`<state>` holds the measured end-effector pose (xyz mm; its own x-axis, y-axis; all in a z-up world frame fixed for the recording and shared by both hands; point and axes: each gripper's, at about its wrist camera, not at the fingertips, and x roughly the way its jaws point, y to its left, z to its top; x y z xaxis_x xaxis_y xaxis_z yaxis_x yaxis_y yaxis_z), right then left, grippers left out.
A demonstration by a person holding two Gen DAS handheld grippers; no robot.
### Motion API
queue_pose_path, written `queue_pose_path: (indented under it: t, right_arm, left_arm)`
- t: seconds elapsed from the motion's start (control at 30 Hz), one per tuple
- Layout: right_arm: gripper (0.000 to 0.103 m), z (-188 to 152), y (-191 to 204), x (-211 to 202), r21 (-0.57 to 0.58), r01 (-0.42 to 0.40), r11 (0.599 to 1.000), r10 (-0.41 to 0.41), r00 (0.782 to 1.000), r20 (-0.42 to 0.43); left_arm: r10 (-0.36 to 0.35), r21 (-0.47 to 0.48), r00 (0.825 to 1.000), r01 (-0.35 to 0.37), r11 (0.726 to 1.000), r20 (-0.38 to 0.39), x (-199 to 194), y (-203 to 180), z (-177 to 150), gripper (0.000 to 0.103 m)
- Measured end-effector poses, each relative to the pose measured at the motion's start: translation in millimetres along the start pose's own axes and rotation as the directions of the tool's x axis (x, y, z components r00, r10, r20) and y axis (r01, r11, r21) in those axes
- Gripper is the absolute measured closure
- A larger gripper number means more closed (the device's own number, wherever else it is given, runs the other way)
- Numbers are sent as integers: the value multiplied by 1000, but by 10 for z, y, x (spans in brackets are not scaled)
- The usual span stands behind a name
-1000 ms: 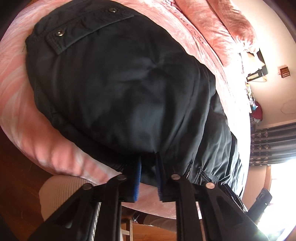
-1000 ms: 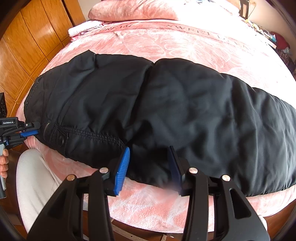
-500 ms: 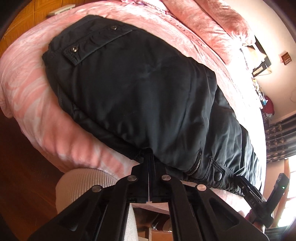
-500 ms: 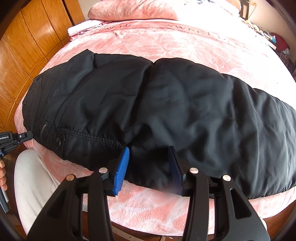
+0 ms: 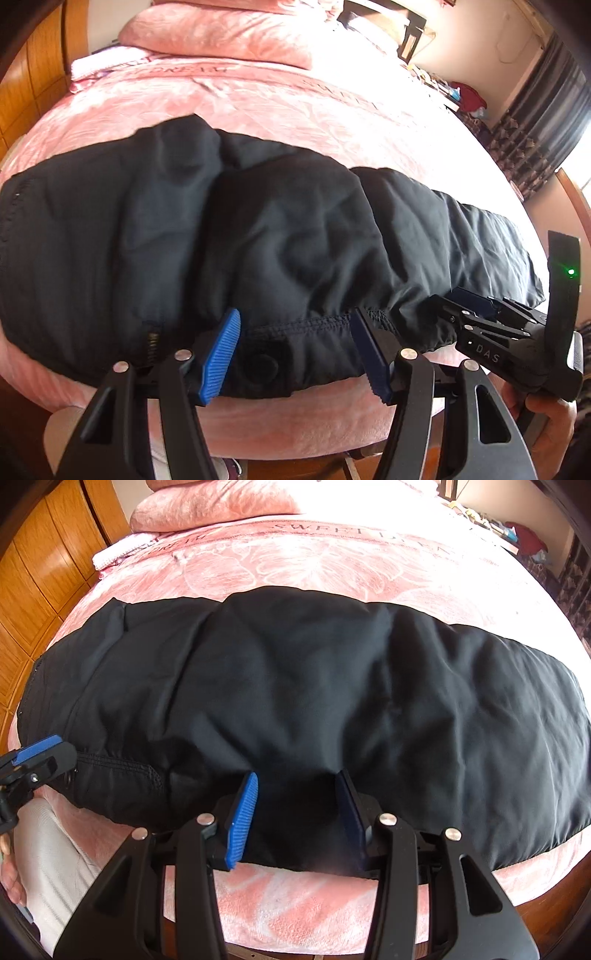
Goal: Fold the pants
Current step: 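Open the left tool and release the pants onto the bed, then grasp the pant leg end with the right tool and lift it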
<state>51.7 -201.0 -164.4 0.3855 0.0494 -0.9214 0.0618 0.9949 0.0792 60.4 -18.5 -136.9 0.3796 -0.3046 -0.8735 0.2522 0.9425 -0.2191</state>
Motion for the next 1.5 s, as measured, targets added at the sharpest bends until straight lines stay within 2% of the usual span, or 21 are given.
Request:
queue_pose_path:
  t: [0.07, 0.17, 0.27, 0.4, 0.47, 0.57, 0.63, 0.8, 0.87, 1.0, 1.07, 1.27, 1.5]
  right_arm:
    - [58, 6, -32, 2, 2, -15, 1000, 15, 1000, -1]
    - [59, 2, -163, -107, 28, -50, 998, 49, 999, 20]
    - [59, -9, -484, -312, 85, -26, 996, 20, 998, 67]
    - [58, -84, -1159, -549, 215, 42, 976, -64, 993, 98]
    - [58, -174, -1538, -628, 285, 94, 954, -125, 988, 94]
    - [58, -374, -2095, -730, 407, 141, 903, -188, 979, 78]
    - [58, -532, -2428, -807, 478, 168, 862, -226, 972, 66]
    - [53, -890, -2999, -913, 596, 156, 788, -233, 971, 54]
    - [52, -958, -3078, -924, 598, 146, 788, -228, 972, 63]
    - [44, -1043, -3176, -900, 620, 94, 779, -185, 979, 84]
    - [41, -1068, -3180, -900, 623, 90, 777, -183, 979, 87]
    - [40, -1049, -3168, -793, 625, 31, 780, -131, 985, 114]
    - [31, -981, -3283, -645, 641, -49, 766, -70, 985, 159]
  left_arm:
    - [59, 51, 998, -58, 997, -29, 180, -88, 4, 40]
    - [87, 70, 996, -84, 994, -37, 217, -145, 22, 40]
    - [68, 63, 998, -67, 996, -11, 86, -249, 73, 41]
    - [3, 129, 1000, -4, 992, 11, 2, -635, 134, 40]
    - [-33, 152, 999, 33, 988, -4, 66, -833, 162, 39]
    - [-15, 188, 1000, 18, 982, -15, 220, -1082, 197, 38]
    - [-6, 178, 1000, 10, 984, -24, 319, -1165, 203, 19]
    - [16, 135, 999, -11, 991, -38, 495, -1188, 167, 14]
    - [12, 121, 999, -6, 993, -41, 493, -1138, 136, 13]
    - [-3, 103, 999, 8, 995, -47, 496, -1093, 130, 9]
    - [-16, 83, 999, 20, 996, -46, 491, -1056, 120, 4]
    - [-18, 104, 999, 22, 994, -42, 521, -1054, 87, 4]
    - [-55, 83, 997, 59, 995, -48, 563, -961, 118, 4]
